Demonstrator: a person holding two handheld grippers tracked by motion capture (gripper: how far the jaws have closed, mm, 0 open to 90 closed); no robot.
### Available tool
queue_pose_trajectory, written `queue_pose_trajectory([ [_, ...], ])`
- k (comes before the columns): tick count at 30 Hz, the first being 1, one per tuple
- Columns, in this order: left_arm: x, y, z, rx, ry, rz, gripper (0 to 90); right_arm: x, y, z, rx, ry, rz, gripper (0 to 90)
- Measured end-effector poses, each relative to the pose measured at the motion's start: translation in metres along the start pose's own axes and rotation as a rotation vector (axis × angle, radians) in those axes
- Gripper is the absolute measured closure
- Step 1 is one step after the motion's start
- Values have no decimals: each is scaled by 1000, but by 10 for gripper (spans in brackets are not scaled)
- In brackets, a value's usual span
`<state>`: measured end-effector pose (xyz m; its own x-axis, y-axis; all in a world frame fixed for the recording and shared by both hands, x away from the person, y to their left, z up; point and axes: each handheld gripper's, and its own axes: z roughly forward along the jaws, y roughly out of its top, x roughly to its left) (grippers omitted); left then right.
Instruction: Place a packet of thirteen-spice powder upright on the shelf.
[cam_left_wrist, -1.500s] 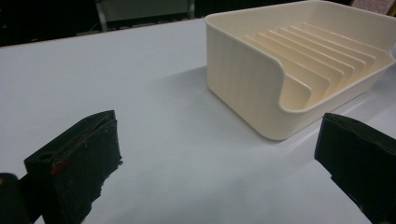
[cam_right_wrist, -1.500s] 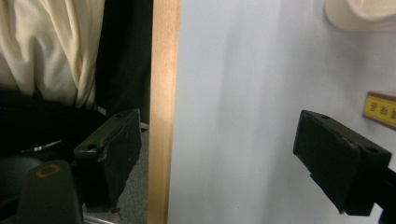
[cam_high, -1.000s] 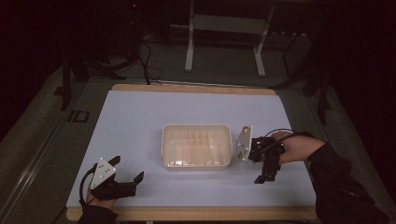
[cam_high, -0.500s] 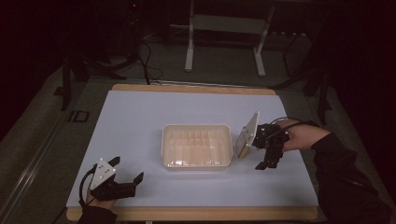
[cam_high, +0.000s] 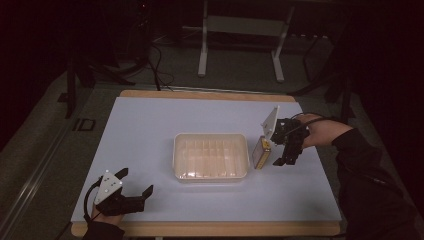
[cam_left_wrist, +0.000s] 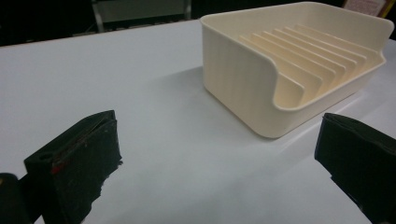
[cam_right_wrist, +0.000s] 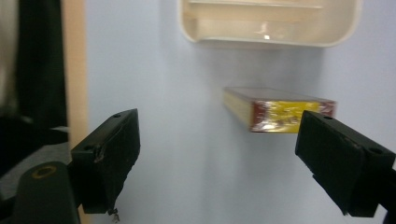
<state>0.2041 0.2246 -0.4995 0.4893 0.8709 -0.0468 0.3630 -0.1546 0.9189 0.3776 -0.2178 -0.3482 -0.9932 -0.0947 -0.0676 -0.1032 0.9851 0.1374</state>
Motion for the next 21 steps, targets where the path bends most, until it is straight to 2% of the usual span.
queue_pose_trajectory([
  [8, -1, 0, -2, -9, -8, 2, 4, -15, 2, 7, 12, -25, 28, 134],
  [10, -1, 0, -2, -9, -7, 1, 4, -17, 2, 8, 17, -20, 35, 138],
  [11, 0, -1, -2, -9, -6, 0, 4, -20, 1, 12, 15, -21, 18, 141],
  [13, 0, -1, -3, -11, -6, 0, 4, -24, 1, 15, 11, -18, 14, 148],
  [17, -1, -1, -4, -12, -1, 0, 4, -32, -2, 21, 19, -2, 33, 149],
  [21, 0, -2, -4, -8, 3, -3, 4, -41, -2, 26, 12, -6, 40, 149],
])
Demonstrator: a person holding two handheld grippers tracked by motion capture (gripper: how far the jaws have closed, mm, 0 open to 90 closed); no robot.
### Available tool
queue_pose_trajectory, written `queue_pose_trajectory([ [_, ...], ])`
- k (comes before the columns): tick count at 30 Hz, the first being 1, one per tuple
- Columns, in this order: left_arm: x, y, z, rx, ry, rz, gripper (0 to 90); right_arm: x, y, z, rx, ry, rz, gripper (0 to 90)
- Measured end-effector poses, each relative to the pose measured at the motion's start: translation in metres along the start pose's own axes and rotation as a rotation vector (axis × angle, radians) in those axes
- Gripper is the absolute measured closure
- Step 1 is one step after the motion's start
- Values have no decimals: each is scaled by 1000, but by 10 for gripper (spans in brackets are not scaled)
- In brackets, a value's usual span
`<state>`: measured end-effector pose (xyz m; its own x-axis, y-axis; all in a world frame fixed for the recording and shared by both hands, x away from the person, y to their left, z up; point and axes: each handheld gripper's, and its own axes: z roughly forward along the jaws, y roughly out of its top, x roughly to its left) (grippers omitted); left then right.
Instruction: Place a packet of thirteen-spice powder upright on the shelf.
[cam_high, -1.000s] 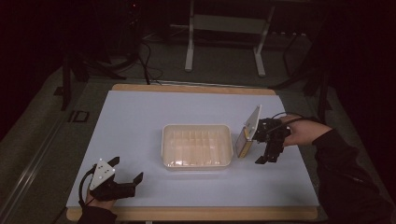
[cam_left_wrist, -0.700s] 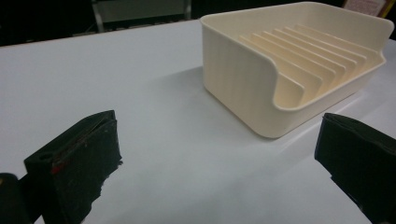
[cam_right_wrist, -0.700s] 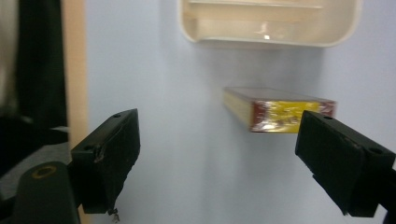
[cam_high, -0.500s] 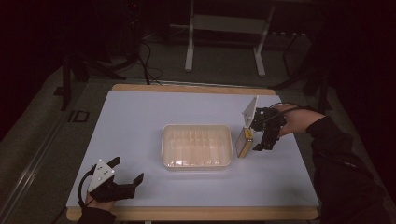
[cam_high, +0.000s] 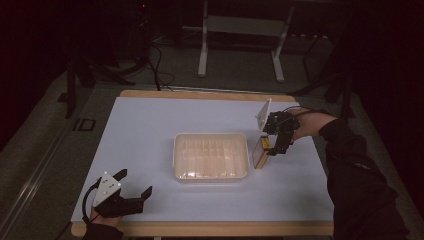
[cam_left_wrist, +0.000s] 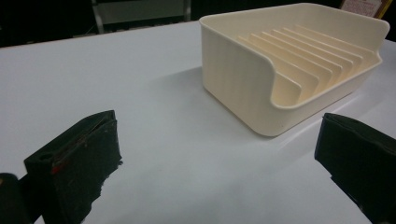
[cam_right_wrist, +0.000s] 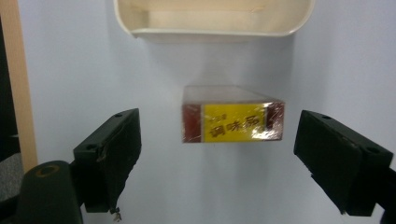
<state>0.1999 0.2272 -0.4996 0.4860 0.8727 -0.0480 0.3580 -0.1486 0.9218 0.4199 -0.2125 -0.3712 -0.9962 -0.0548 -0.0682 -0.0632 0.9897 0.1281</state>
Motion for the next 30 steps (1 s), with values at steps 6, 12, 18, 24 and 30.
queue_pose_trajectory([
  [6, 0, -1, -2, -3, 10, -5, 4, -8, 0, 10, 10, 19, 5, 149],
  [12, 1, -1, -1, 1, 12, -9, 4, -15, -3, 20, 9, 48, 3, 176],
  [18, 2, -1, 1, 5, 3, -12, 4, -20, -3, 29, 19, 82, 17, 221],
  [24, 2, -1, -1, 2, 5, -8, 4, -22, -2, 36, 22, 105, 5, 287],
  [30, 1, -1, 0, 5, 3, -5, 4, -21, -2, 35, 26, 93, -2, 315],
])
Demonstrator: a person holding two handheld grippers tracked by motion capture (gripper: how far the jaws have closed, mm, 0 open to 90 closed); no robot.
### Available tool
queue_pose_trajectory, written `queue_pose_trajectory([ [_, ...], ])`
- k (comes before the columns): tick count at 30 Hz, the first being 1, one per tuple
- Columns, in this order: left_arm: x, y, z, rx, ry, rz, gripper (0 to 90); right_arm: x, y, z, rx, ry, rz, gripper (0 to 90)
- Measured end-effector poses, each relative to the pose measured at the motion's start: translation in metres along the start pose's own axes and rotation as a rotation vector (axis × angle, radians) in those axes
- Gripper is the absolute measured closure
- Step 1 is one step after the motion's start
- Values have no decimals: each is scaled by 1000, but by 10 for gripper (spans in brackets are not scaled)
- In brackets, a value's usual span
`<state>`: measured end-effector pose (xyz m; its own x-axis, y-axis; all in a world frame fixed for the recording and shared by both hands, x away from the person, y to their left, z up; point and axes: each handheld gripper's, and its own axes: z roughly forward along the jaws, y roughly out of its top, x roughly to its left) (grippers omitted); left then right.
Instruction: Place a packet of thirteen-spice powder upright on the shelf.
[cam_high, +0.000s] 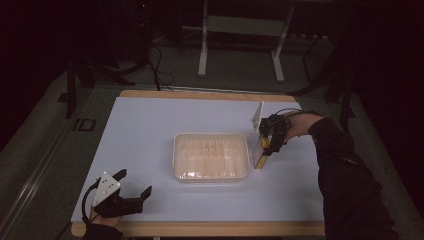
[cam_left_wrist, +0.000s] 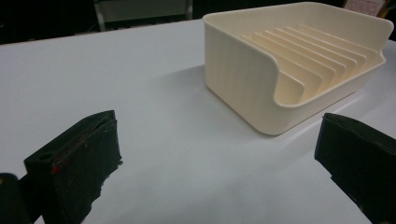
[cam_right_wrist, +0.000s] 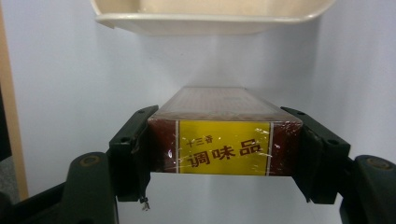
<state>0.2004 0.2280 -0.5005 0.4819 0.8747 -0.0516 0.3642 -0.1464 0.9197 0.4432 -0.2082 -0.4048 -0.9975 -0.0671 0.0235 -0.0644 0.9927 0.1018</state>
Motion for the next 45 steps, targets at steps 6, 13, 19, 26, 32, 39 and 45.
queue_pose_trajectory([
  [6, -1, 0, 1, 2, -2, 3, 4, 2, -4, -8, -12, -20, 6, 317],
  [13, -2, 1, 0, 0, -2, 6, 4, 10, -6, -21, -28, -12, -10, 318],
  [19, -3, 1, 1, 0, -3, 7, 4, 19, -7, -35, -61, -19, -30, 318],
  [26, -2, 1, 1, -3, -2, 5, 4, 26, -5, -49, -85, -19, -44, 318],
  [32, -3, 1, 0, -6, -1, 4, 4, 32, -2, -66, -105, -35, -43, 319],
  [39, -2, 1, 0, -7, -1, 4, 4, 38, 3, -84, -156, -52, -66, 319],
  [45, -2, 1, 0, -6, 1, 4, 4, 42, 12, -96, -191, -60, -91, 319],
])
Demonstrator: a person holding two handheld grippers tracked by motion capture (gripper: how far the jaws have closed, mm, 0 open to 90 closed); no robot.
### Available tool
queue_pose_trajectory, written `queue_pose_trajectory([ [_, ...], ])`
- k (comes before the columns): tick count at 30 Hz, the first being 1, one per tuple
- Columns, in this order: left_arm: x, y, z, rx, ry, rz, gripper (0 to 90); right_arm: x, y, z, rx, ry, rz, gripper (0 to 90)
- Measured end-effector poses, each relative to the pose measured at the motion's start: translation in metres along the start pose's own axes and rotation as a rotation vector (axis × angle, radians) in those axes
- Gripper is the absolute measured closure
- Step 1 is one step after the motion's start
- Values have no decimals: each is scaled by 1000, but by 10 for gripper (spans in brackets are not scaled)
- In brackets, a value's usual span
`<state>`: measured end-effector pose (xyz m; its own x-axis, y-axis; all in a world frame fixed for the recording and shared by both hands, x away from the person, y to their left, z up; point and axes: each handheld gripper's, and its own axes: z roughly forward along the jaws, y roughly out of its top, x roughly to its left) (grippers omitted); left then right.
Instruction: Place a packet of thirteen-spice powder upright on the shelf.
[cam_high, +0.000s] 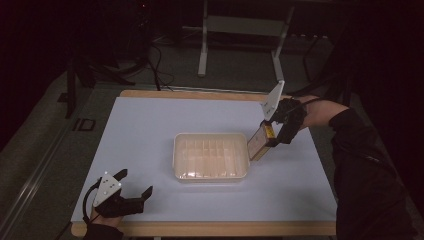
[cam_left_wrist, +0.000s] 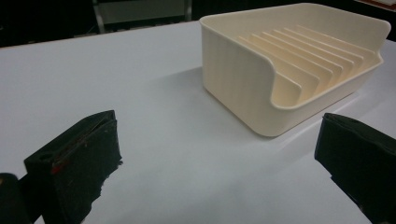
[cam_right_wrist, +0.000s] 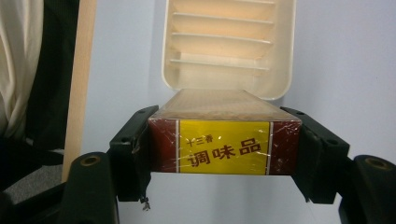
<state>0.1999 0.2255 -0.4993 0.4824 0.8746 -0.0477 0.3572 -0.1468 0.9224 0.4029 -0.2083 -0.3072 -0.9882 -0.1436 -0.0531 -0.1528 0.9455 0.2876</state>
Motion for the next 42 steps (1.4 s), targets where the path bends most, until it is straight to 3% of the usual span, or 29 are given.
queue_pose_trajectory([
  [20, 0, 0, 1, 2, -7, 4, 4, -4, 36, 16, -27, 24, -31, 319],
  [42, -1, 1, 1, -5, -13, 6, 4, -4, 78, 38, -131, 17, -80, 319],
])
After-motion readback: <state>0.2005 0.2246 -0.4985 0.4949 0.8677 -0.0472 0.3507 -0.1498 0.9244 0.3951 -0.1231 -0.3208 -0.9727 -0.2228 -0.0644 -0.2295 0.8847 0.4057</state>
